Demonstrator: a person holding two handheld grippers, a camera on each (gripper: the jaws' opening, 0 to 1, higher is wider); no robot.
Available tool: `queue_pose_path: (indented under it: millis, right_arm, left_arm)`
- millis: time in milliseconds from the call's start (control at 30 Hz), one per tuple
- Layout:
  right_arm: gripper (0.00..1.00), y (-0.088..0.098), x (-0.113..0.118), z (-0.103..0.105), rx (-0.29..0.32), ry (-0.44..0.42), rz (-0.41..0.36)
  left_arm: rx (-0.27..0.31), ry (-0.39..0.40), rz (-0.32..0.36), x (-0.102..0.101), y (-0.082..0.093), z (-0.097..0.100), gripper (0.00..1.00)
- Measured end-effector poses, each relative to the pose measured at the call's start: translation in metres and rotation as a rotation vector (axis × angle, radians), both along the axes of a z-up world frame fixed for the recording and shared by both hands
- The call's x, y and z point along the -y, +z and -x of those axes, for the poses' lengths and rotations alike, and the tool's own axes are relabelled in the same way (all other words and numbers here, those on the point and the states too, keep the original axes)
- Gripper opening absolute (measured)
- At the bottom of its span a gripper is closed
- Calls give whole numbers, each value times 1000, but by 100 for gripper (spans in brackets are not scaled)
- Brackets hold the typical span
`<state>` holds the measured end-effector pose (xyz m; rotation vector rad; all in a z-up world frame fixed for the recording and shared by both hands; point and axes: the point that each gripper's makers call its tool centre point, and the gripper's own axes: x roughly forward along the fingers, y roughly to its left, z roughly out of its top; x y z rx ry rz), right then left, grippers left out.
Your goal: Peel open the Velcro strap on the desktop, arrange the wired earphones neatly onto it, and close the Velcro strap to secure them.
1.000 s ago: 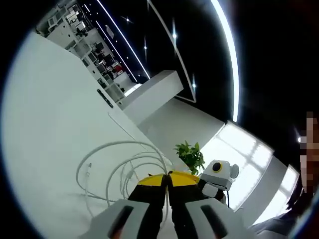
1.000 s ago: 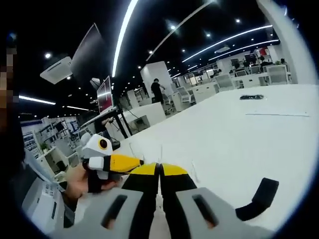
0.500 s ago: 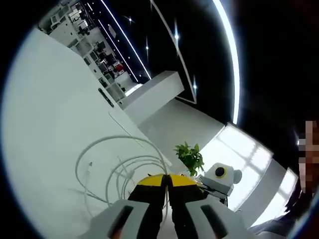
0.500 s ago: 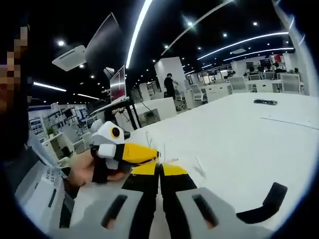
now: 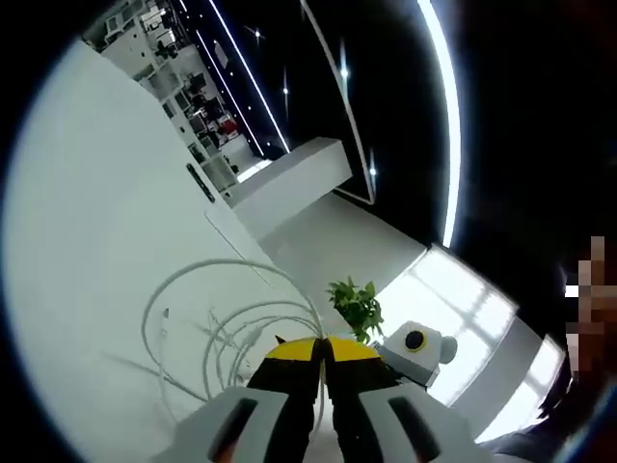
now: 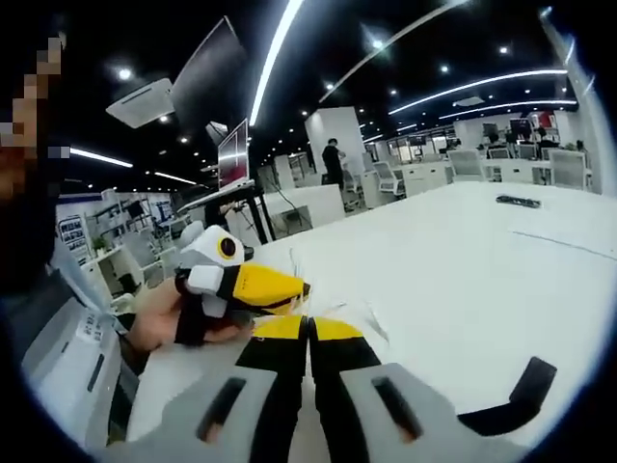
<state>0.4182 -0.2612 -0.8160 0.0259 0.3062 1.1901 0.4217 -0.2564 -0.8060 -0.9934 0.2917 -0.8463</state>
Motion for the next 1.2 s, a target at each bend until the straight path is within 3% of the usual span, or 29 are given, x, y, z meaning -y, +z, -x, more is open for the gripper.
queue_pose_path:
  millis: [533,700,900,1033,1200]
  right_arm:
    - [3,-1,-4,3,44,24,31]
    - [3,-1,-7,6,85,44,60]
    - [3,-5,-8,8,75,61,69]
    - [4,-4,-8,7,79,56,71]
    - [4,-1,-6,4,39,33,38]
  left_arm:
    - [-12,-8,13,0,0,-1,7]
    - [-14,-9,14,0,1,-1,7]
    - [-20,-17,15,1,1,-1,6]
    - [8,-10,-8,0,4,0,6]
    - [22,3,-22,-3,5,-1,5]
